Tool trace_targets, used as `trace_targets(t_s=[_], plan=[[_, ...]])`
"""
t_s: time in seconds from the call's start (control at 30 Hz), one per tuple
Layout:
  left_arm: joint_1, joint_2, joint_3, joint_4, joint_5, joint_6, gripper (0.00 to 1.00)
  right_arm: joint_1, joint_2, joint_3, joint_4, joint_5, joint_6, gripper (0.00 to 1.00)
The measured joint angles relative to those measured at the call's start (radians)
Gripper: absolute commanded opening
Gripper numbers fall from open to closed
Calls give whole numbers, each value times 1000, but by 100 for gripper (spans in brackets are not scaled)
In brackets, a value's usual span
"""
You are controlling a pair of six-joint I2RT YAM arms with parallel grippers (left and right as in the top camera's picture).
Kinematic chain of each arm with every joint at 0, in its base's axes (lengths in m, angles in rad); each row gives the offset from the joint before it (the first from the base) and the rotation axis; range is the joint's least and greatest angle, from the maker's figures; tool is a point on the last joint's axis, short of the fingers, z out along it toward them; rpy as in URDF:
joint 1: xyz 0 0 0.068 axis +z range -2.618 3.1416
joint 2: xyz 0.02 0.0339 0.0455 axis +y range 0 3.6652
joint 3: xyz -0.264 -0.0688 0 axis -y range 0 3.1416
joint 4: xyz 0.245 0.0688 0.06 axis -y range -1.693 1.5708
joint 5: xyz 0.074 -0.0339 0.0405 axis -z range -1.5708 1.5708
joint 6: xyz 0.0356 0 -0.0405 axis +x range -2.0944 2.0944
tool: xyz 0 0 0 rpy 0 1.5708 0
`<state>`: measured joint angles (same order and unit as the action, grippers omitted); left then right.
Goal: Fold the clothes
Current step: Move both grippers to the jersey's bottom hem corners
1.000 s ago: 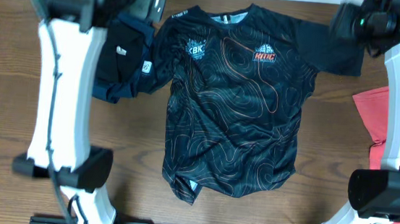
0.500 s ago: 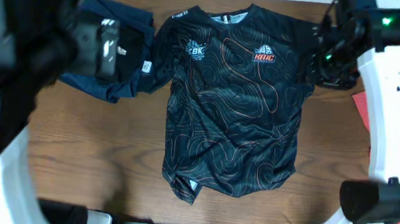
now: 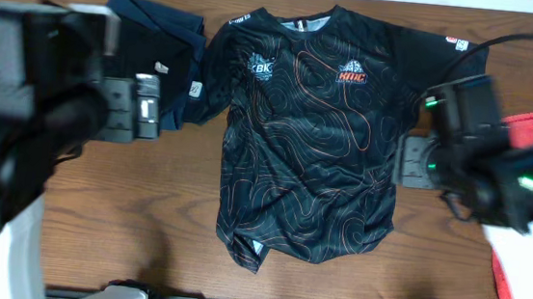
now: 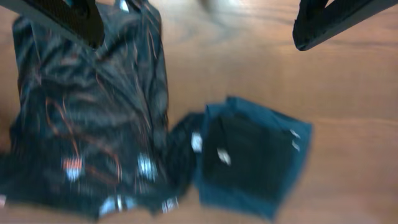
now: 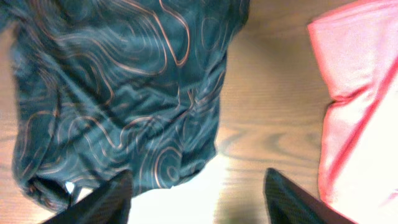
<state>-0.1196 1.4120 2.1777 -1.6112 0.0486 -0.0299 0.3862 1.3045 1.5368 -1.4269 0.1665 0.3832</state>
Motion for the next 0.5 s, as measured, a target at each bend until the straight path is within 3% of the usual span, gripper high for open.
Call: trace_targets(t_s=[0.1,0.27,0.5], plan=[[0,14,-138,0,47,0,98,-2,35,-220,140,-82,26,50],[0,44,-382,3,128,-1,98,-2,74,-467,242,-187,67,48],[0,49,-738,142,286,0,98,-2,79,-597,302,-292,103,42]])
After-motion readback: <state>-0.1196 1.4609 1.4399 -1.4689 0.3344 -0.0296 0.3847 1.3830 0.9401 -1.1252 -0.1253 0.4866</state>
